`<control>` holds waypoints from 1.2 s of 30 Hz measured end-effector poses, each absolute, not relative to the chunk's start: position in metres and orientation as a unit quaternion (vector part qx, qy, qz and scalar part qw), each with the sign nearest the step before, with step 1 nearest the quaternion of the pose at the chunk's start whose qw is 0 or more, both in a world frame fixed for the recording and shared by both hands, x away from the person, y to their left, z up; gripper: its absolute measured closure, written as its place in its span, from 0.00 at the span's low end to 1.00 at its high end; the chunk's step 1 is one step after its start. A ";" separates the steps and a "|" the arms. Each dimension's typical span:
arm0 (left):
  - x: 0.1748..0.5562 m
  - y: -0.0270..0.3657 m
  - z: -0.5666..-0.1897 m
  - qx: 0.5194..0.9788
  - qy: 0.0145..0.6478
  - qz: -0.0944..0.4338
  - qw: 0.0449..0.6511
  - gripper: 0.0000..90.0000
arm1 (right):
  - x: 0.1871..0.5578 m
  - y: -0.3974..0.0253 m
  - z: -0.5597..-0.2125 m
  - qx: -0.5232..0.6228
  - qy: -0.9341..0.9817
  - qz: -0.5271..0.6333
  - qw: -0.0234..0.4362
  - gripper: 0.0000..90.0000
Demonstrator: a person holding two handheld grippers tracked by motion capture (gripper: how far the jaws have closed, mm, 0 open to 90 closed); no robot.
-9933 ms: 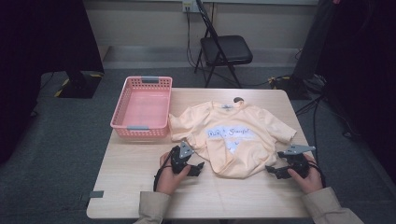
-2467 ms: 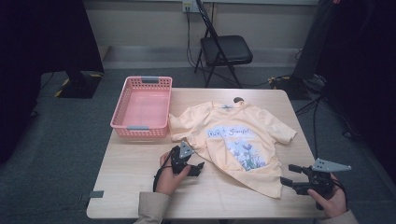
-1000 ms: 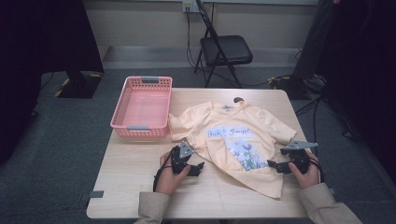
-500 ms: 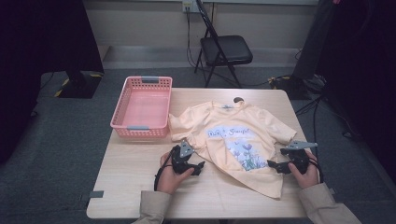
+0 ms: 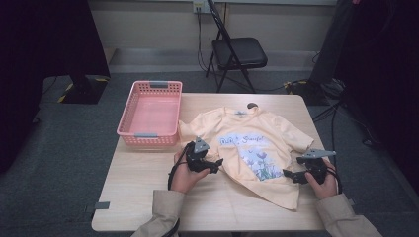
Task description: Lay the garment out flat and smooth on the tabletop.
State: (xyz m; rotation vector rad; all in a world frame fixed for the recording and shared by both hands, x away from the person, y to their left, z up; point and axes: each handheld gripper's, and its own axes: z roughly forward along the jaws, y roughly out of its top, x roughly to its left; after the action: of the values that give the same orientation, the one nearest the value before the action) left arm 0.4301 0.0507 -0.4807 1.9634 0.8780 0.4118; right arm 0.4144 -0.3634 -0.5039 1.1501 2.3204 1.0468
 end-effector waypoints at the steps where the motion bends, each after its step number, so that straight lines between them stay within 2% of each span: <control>1: 0.430 0.051 -0.481 0.797 0.356 0.167 0.458 0.18 | 0.414 -0.363 -0.504 0.405 0.818 0.369 0.173 0.13; 6: 0.447 0.034 -0.474 0.804 0.355 0.160 0.449 0.18 | 0.414 -0.363 -0.504 0.405 0.818 0.369 0.173 0.13; 18: 0.471 0.015 -0.481 0.826 0.358 0.157 0.405 0.38 | 0.415 -0.363 -0.504 0.405 0.819 0.369 0.173 0.13; 22: 0.474 0.013 -0.487 0.838 0.344 0.149 0.396 0.50 | 0.415 -0.363 -0.504 0.404 0.819 0.369 0.173 0.13; 30: 0.468 0.011 -0.482 0.860 0.305 0.149 0.381 0.90 | 0.415 -0.363 -0.504 0.404 0.819 0.369 0.173 0.13; 32: 0.466 0.011 -0.480 0.863 0.303 0.148 0.378 0.94 | 0.415 -0.363 -0.504 0.404 0.819 0.369 0.173 0.13; 36: 0.460 0.013 -0.472 0.861 0.300 0.146 0.383 0.95 | 0.415 -0.363 -0.504 0.404 0.819 0.369 0.173 0.13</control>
State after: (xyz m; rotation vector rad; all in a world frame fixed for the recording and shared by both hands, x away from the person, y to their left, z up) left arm 0.4604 0.0133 -0.4723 2.1971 0.7664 0.3722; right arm 0.4146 -0.3631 -0.5039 1.1458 2.3228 1.0477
